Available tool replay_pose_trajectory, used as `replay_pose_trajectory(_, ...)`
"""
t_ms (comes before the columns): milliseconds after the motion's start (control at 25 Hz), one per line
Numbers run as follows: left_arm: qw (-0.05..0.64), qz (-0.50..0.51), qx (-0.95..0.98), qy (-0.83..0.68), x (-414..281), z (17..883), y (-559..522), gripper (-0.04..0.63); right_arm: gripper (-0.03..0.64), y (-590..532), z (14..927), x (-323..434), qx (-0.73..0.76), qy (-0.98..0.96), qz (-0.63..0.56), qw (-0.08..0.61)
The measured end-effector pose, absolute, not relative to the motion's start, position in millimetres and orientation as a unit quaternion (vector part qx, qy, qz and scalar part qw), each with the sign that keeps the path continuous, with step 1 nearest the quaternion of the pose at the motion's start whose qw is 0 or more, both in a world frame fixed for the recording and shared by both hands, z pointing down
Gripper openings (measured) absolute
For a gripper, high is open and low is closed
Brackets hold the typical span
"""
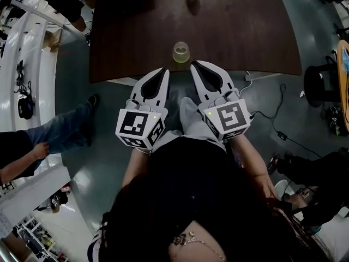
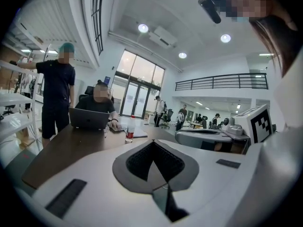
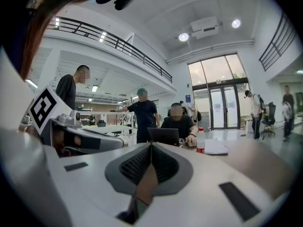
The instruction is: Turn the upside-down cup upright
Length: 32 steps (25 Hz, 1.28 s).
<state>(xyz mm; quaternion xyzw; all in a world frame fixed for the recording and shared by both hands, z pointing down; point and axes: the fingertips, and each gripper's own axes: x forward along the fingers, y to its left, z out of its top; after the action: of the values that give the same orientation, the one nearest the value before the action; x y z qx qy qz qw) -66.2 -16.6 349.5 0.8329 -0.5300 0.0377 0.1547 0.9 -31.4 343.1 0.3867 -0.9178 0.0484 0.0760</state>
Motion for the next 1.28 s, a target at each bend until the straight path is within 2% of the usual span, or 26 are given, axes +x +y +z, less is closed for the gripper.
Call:
replay_pose_trajectory(480, 0.164, 0.04, 0.817, -0.552, -81, 353, -79, 0.002, 0.018, -100, 347, -10, 0.358, -0.929, 0.056, 0.072)
replay_pose_trajectory(1280, 0.185, 0.047, 0.822, -0.537, -98, 372, -109, 0.002, 0.023, -121, 382, -26, 0.369, -0.922, 0.075, 0.095)
